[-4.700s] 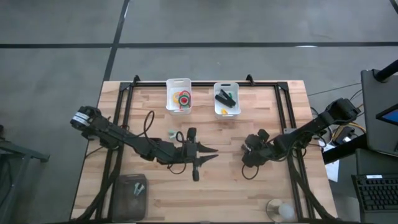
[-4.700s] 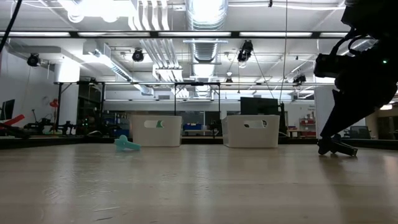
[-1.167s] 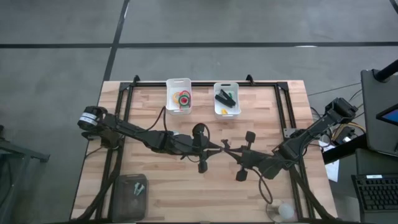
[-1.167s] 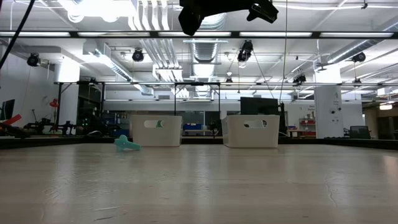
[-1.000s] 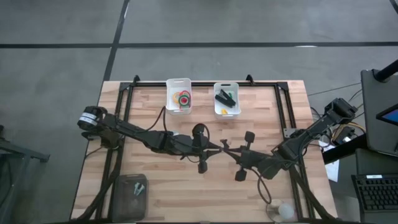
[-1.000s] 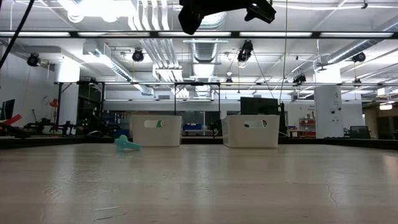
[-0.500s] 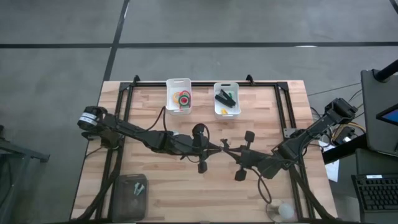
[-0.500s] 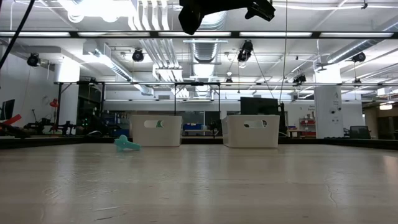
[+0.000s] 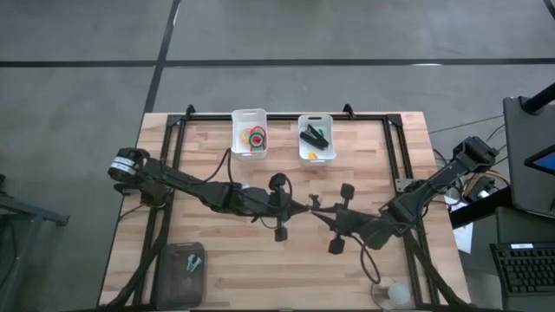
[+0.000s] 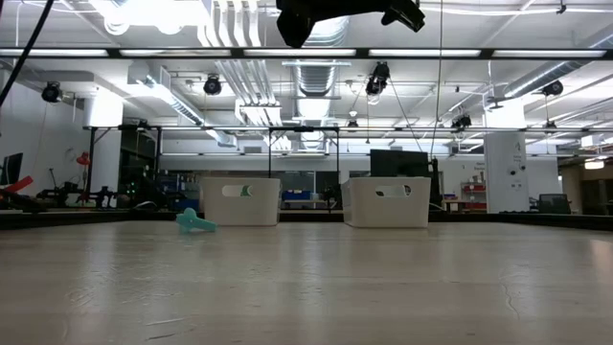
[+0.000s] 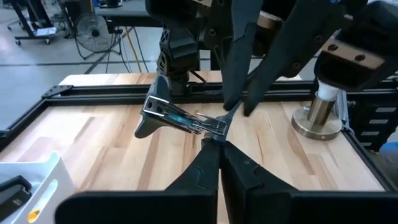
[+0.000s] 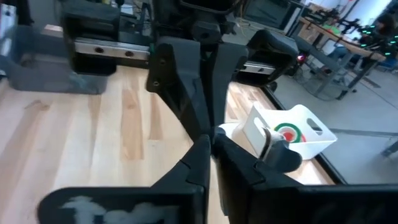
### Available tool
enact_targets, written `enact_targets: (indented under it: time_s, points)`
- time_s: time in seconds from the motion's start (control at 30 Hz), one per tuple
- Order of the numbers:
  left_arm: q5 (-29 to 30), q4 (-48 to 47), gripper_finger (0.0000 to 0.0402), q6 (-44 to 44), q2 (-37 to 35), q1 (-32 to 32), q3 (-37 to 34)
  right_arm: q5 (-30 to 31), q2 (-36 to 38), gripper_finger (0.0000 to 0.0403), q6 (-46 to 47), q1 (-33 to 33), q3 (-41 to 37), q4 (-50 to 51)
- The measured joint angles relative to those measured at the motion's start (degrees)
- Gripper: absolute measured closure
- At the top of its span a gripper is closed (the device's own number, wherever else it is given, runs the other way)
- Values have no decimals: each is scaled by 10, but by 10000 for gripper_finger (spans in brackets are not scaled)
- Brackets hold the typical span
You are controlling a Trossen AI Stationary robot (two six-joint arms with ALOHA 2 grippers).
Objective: Pick and place Stapler, Stapler remover, tape
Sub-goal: Put the black staple remover into the black bin
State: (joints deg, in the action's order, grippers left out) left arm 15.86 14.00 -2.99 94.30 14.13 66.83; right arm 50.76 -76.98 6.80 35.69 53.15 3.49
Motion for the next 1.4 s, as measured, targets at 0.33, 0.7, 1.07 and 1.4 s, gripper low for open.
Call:
enact_targets:
  time_s: [0.33,0.7,1.07,1.4]
  points:
    - [0,0,397,2,0,0,-1,-26,14,273,61,12,0,57]
    - [5,-24,397,8,-4,5,-1,-15,29,196,135,16,-1,134]
    - [-48,-314,397,-242,-35,123,-1,-14,12,195,179,15,-44,133]
    - [-9,-481,397,-691,-55,327,0,-13,10,199,193,15,-62,95]
